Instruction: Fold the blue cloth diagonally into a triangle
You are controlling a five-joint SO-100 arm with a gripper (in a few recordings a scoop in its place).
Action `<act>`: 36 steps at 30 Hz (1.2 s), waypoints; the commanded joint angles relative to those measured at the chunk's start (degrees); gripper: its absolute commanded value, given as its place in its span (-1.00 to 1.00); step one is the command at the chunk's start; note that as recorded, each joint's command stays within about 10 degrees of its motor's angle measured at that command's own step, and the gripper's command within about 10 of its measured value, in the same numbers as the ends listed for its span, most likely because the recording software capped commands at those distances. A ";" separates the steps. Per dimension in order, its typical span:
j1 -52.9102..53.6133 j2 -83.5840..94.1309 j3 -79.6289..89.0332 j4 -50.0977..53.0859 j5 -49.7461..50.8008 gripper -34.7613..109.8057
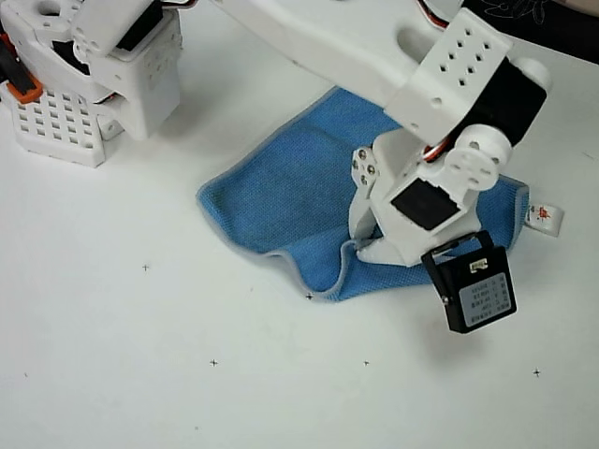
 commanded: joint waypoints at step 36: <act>-16.08 30.67 16.17 2.37 10.20 -0.52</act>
